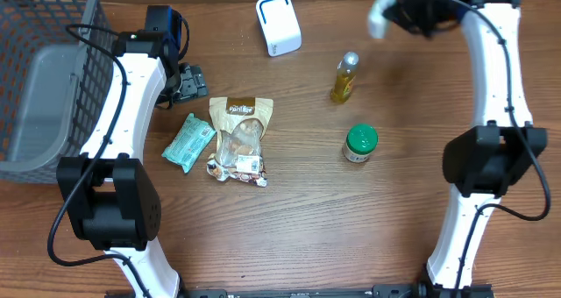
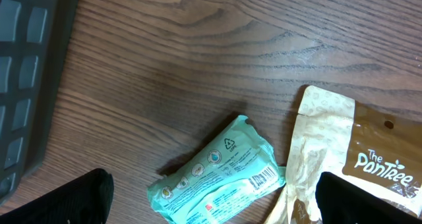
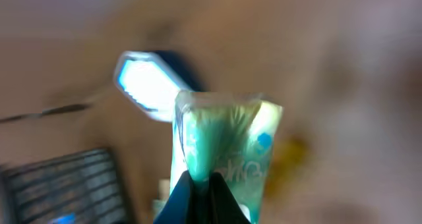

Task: Scan the item barcode
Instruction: 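Carry the tissue pack right and lower it onto the table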

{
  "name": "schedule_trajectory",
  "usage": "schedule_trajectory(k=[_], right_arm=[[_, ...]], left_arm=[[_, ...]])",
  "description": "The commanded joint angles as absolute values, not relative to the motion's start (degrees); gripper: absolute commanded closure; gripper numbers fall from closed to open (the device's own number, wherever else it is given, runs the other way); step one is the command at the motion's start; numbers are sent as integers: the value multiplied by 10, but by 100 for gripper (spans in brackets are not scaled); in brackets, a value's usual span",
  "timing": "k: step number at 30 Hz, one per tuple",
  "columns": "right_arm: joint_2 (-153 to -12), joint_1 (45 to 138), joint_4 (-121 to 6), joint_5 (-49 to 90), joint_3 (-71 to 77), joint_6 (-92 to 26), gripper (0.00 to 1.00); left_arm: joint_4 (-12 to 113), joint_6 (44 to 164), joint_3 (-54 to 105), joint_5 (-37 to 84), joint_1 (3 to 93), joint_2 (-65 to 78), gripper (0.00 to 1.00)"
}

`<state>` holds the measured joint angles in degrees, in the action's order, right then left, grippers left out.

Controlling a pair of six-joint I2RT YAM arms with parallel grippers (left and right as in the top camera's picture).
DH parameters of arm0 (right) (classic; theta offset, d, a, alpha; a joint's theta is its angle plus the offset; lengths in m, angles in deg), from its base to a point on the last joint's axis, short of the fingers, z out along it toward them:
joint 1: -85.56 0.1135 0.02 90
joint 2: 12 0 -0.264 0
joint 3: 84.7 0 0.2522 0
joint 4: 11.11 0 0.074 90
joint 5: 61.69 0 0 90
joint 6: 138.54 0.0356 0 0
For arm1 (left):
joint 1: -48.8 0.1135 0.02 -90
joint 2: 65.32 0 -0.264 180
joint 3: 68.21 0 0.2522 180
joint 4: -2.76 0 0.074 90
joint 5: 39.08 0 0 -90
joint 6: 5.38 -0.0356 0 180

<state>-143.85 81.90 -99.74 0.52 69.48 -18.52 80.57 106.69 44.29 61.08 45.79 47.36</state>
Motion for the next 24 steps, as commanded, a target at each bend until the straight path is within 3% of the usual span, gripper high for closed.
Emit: schedule_trajectory(k=[1, 7, 20, 24], right_arm=[[-1439, 792, -1065, 154, 697, -221, 96], [-1439, 770, -1212, 373, 687, -220, 96], [-1439, 778, -1187, 390, 513, -207, 96], [-1439, 775, -1156, 402, 450, -205, 92]], left_arm=[[806, 1058, 454, 618, 457, 478, 0], [806, 1058, 454, 618, 457, 478, 0], [806, 1058, 454, 618, 457, 478, 0], [806, 1058, 454, 618, 457, 478, 0]])
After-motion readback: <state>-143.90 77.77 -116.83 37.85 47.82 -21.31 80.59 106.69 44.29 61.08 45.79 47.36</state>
